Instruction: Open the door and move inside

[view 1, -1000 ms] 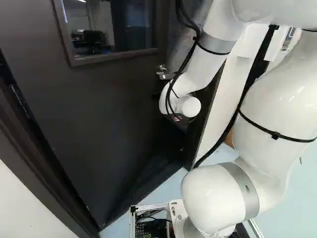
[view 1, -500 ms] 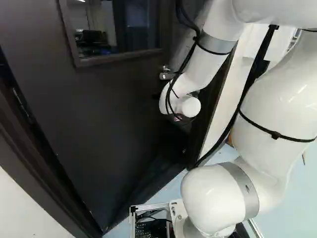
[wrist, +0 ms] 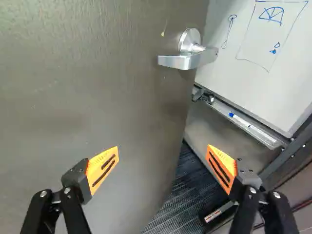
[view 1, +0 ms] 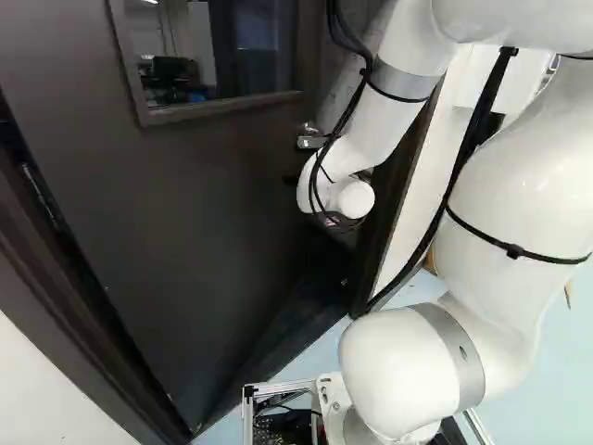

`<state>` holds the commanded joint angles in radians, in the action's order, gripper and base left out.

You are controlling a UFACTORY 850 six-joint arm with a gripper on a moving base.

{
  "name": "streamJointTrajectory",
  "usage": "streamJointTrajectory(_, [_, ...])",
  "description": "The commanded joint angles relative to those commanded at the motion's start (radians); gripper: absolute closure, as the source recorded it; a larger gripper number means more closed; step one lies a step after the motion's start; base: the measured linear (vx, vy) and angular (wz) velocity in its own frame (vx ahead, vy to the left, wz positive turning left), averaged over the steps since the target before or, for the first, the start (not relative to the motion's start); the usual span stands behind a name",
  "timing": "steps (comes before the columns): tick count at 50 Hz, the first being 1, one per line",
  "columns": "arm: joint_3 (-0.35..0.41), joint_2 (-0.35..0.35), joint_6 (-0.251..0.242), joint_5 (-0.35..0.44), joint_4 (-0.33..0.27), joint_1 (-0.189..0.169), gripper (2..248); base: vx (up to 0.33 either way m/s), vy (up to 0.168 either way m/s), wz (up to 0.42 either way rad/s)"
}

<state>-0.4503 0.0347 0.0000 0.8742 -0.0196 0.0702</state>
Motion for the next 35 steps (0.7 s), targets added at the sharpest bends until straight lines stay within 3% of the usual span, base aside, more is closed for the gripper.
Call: streamJointTrajectory(35, [-0.081,0.077,0.000,0.000,0.029,0.069,3,0.000,0.000,0.000])
